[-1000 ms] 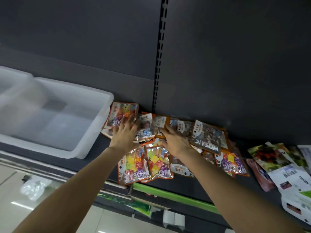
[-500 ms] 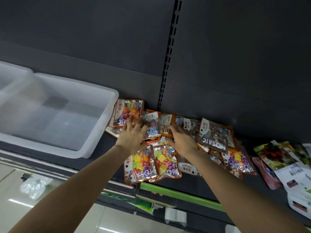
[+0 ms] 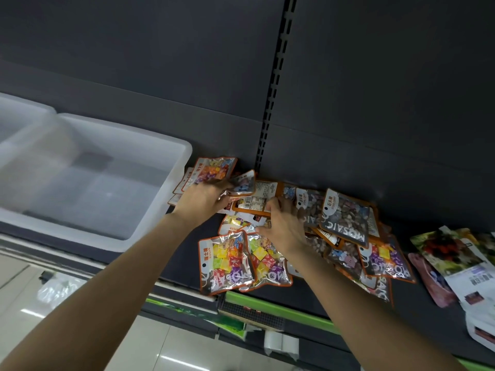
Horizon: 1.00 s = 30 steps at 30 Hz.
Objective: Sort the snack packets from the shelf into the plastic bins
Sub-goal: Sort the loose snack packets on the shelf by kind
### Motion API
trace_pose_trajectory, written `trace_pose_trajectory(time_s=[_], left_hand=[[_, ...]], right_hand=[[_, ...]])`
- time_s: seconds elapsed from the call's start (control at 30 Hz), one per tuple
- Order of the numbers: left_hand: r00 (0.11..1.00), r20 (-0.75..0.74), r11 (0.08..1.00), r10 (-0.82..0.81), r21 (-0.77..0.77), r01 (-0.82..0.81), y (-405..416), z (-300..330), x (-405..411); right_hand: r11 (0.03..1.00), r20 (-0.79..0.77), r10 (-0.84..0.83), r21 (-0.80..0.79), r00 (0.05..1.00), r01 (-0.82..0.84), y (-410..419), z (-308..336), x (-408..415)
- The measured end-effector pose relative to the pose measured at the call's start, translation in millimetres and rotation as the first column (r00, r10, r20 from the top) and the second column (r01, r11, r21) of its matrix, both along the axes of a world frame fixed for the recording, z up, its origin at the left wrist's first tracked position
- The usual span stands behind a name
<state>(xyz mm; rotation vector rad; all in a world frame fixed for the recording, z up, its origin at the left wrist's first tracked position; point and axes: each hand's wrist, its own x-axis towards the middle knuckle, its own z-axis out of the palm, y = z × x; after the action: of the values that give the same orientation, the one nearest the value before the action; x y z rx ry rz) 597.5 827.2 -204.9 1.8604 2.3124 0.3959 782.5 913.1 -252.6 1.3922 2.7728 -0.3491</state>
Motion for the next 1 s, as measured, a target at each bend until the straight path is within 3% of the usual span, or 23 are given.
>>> trace_pose_trajectory(time_s=[0.23, 0.37, 0.5, 0.73, 0.93, 1.0], left_hand=[[1.000, 0.029, 1.000, 0.004, -0.020, -0.003, 2.2, 12.3, 0.2], [0.999, 0.045, 0.999, 0.004, -0.040, -0.002, 1.9, 13.3, -0.7], [0.998, 0.062, 0.999, 0.022, -0.045, -0.019, 1.2, 14.2, 0.3], [0.993, 0.079, 0.995, 0.088, -0.062, -0.083, 3.3, 10.2, 9.0], [0.990, 0.037, 0.978, 0.135, -0.164, -0.127, 13.7, 5.5, 34.7], [0.973, 0.122, 0.974, 0.195, -0.141, -0.177, 22.0, 10.6, 49.3]], right_hand=[[0.991, 0.055, 0.014, 0.133, 0.998, -0.021, -3.9, -5.4, -8.4], [0.979, -0.067, 0.077, 0.196, 0.995, -0.063, -5.0, -7.8, -4.5], [0.999, -0.214, 0.012, 0.044, 0.977, -0.002, -0.5, 2.1, -7.3], [0.954, -0.431, 0.136, 0.300, 0.892, 0.000, -0.4, 44.4, 10.1], [0.979, -0.543, -0.045, 0.145, 0.839, 0.146, 1.8, 66.5, 52.7], [0.973, -0.575, -0.110, 0.103, 0.810, 0.206, 1.9, 74.7, 70.5]])
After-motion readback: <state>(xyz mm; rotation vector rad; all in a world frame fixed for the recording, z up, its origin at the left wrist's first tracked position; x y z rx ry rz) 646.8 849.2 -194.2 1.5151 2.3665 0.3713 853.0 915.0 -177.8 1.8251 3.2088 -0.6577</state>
